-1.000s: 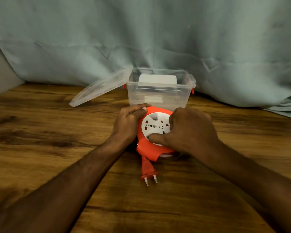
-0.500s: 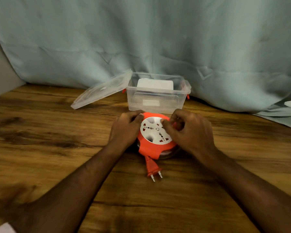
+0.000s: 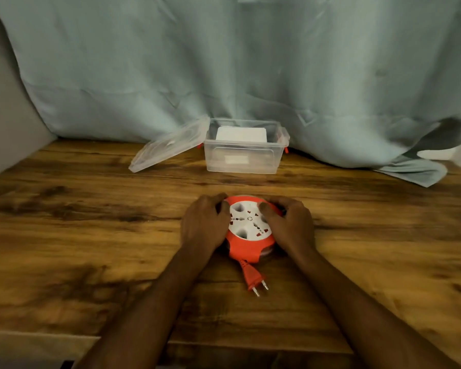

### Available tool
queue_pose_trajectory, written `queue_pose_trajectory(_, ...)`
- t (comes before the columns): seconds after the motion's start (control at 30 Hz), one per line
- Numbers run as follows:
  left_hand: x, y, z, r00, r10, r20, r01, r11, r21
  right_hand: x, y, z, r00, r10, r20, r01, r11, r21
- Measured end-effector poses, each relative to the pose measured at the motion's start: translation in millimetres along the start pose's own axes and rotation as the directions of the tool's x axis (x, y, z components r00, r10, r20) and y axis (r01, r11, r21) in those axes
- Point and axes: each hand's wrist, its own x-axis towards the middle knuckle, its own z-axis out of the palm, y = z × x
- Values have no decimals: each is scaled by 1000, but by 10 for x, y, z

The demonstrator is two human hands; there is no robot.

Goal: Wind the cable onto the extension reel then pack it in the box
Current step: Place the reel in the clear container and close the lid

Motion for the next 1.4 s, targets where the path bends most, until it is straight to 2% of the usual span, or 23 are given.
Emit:
queue_pose_trajectory(0.1,-268,-40,-65,1000,26,-4,-26,1000,16,-244,24,-94,1000,25,3,-25,998,63)
queue_pose_trajectory(0.3,-714,-164,-171,994,100,-50,-97,994,59,-716,51,-240,998,-62,-2,62,996,57)
queue_pose_trajectory(0.43,-672,-139,-225,998,43,-39,-44,999,-20,-644,109,-213,999,-37,14,34,986,161)
queue_pose_trajectory(0.53,-493,-127,-279,998,17,-67,-22,996,-83,-368,164,-165,1000,-22,-16,23,995,96)
queue_pose_trajectory(0.6,-177,-228,-211,996,-74,-45,64,977,-204,-62,212,-139,1000,11,-29,-8,993,115)
queue_pose_trajectory(0.67,228,-308,-137,979,-196,49,196,869,-454,285,257,-87,998,48,-43,-39,983,180)
queue_pose_trajectory(0.73,591,-326,-37,964,-250,88,251,755,-606,635,273,18,995,79,-68,-57,959,277)
queue_pose_trajectory(0.87,1122,-243,189,978,-197,60,193,772,-606,1137,148,286,991,103,-84,-53,887,458)
queue_pose_trajectory(1.0,1349,-270,338,987,-130,99,162,861,-481,1398,71,487,994,101,-53,-57,846,530)
queue_pose_trajectory(1.13,1325,-275,290,987,-104,120,153,827,-542,1452,53,538,999,34,-20,-18,845,534)
queue_pose_trajectory(1.4,886,-252,6,983,-78,168,163,796,-583,1055,53,280,1000,12,-20,2,808,589)
